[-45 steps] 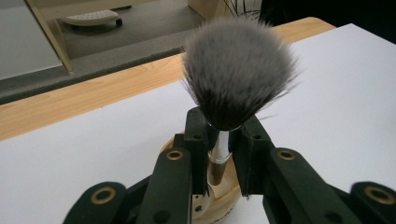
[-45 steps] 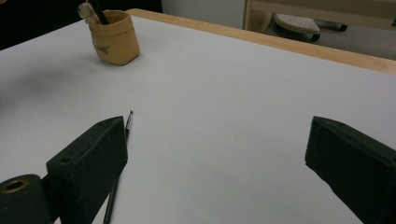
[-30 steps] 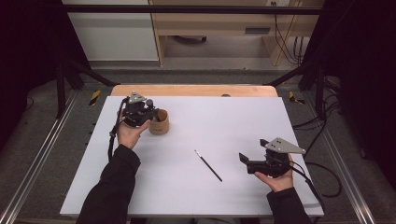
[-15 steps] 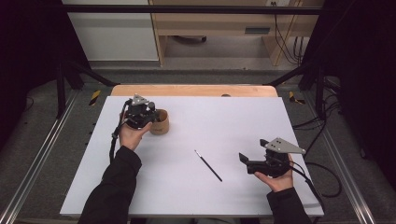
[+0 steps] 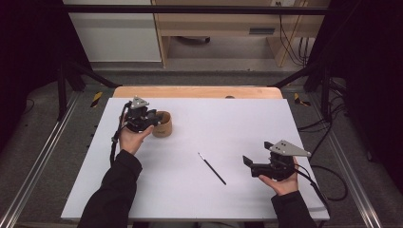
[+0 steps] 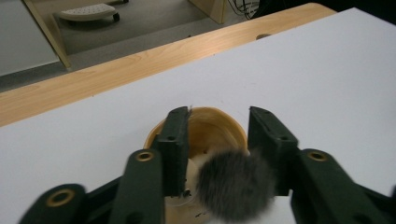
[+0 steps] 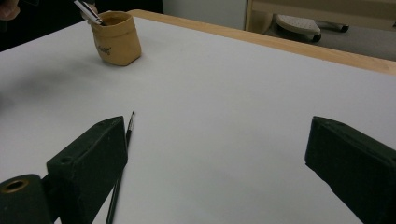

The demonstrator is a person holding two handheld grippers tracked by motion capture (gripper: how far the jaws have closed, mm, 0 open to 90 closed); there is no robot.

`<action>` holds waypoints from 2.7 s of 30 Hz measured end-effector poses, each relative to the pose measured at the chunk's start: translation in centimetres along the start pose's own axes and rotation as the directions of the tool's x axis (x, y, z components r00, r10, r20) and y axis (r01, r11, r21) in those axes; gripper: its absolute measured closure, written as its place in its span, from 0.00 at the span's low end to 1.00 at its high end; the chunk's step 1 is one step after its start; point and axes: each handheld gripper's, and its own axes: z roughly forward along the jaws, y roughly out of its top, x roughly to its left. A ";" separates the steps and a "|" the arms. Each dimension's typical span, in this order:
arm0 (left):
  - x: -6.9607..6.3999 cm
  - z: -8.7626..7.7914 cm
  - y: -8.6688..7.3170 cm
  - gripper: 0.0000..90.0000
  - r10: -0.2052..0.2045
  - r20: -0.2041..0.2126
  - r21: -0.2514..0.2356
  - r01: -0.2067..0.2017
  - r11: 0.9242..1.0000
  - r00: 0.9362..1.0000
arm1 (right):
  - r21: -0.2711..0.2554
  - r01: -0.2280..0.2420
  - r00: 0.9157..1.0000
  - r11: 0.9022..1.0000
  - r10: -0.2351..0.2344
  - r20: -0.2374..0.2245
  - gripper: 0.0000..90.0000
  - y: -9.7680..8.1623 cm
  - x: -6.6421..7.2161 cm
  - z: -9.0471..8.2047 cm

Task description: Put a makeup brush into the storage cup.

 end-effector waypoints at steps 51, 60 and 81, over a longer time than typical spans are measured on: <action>-3.3 -10.6 -4.7 0.13 0.031 0.139 -0.190 -0.004 0.982 0.990 | -0.024 -0.003 1.000 1.000 0.003 0.000 0.07 0.7 0.2 -0.6; -3.2 -11.3 -6.8 0.11 0.017 0.134 -0.174 0.006 0.985 0.991 | -0.021 -0.003 1.000 1.000 0.003 -0.002 0.07 0.7 0.2 -0.6; -3.0 -11.5 -10.6 0.10 -0.014 0.118 -0.128 0.029 0.991 0.993 | -0.016 -0.009 1.000 1.000 0.009 -0.011 0.07 0.6 0.5 -0.4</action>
